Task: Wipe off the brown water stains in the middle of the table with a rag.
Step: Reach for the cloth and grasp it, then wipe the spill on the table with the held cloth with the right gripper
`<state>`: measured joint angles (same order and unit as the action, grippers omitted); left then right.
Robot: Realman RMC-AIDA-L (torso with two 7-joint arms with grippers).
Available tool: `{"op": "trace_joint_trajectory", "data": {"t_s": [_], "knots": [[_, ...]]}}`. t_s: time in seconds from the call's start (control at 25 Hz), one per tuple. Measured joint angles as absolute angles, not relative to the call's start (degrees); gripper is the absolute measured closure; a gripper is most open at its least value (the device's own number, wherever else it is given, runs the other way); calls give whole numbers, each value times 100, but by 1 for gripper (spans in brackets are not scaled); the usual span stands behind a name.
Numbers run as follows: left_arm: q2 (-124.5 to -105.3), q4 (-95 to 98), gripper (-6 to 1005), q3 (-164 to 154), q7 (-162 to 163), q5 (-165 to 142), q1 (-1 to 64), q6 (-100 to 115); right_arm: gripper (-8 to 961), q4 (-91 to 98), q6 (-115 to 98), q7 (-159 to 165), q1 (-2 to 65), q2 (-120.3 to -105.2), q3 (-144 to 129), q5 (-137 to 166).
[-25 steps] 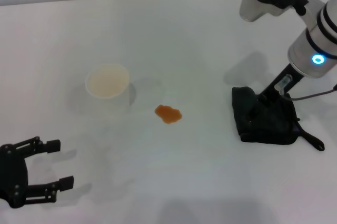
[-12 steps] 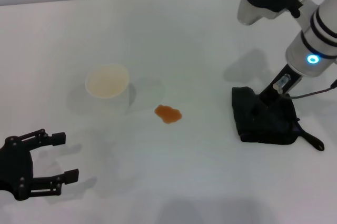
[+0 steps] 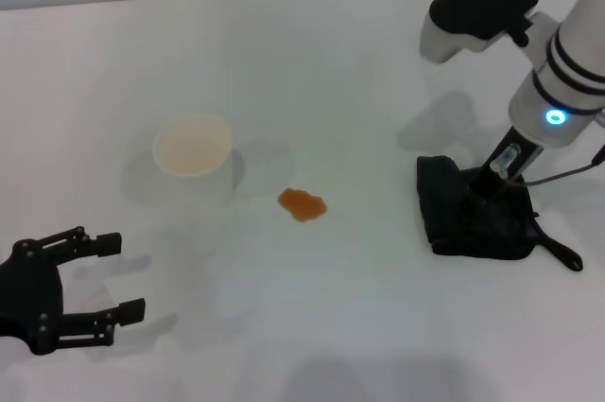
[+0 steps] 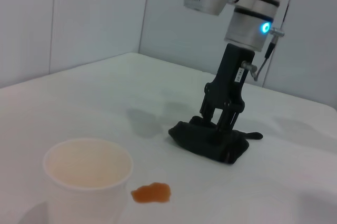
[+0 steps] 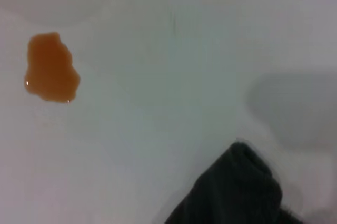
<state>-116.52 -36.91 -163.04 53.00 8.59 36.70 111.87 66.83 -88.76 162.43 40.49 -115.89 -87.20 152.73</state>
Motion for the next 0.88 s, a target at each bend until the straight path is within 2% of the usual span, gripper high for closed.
{"op": "trace_joint_trajectory", "data": {"t_s": [0.24, 0.36, 0.76, 0.88], "knots": [[-11656, -3691, 104, -16304, 5300, 870, 3706, 11173, 518, 6625, -8796, 16245, 4091, -11598, -8875, 15343], [-11651, -3691, 105, -16303, 5299, 873, 3707, 11171, 718, 6623, -8787, 16244, 4096, -11601, -8939, 15345], [-11654, -3686, 105, -16303, 5300, 879, 3677, 11194, 855, 6825, -8796, 16251, 4109, -11616, -9260, 15228], [-11660, -3681, 105, -16303, 5300, 879, 3675, 11223, 856, 6994, -8794, 16253, 4157, -11618, -9429, 15141]]}}
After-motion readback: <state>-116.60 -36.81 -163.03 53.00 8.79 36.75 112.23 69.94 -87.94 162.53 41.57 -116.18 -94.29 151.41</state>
